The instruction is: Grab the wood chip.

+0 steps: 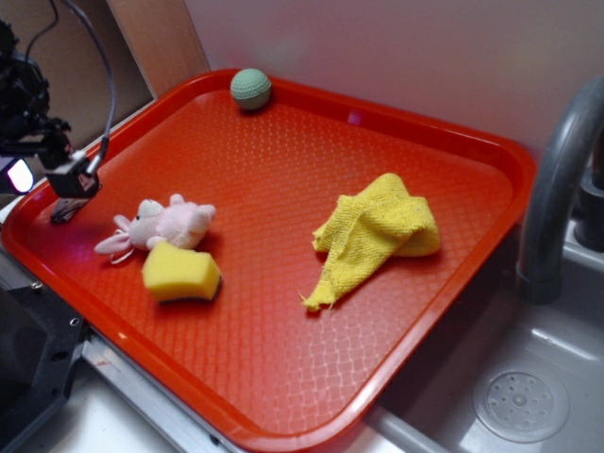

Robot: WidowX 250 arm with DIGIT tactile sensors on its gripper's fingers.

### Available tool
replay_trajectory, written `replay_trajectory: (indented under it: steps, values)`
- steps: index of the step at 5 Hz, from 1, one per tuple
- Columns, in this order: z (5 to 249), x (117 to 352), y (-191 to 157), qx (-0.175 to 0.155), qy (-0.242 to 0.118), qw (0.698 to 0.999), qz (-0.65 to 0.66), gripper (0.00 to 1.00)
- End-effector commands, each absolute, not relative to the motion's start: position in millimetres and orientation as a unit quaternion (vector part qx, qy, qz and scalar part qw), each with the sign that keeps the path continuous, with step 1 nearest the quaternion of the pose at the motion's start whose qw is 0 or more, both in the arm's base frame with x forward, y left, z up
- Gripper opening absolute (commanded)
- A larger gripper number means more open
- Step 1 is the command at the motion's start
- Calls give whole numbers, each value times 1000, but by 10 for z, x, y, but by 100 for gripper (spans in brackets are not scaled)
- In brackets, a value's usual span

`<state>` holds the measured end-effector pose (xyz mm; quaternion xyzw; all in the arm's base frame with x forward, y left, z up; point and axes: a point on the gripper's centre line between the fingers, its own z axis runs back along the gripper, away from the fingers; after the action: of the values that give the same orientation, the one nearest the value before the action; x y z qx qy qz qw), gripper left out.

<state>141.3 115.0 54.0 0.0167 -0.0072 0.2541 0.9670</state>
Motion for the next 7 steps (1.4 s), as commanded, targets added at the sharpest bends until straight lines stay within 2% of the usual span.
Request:
replay_trajectory:
  steps: [1, 3, 4, 5, 6, 7]
  values:
    - [498, 1391, 1075, 15, -9, 973, 229, 100]
    - [498, 1391, 1075, 15, -9, 973, 229, 100]
    - [261, 1524, 1182, 22, 0, 970, 241, 100]
    - [142, 1664, 1246, 20, 11, 971, 237, 100]
    - [59, 1758, 1178, 38, 4, 972, 230, 100]
    - [65, 1665, 1083, 48, -10, 976, 212, 17]
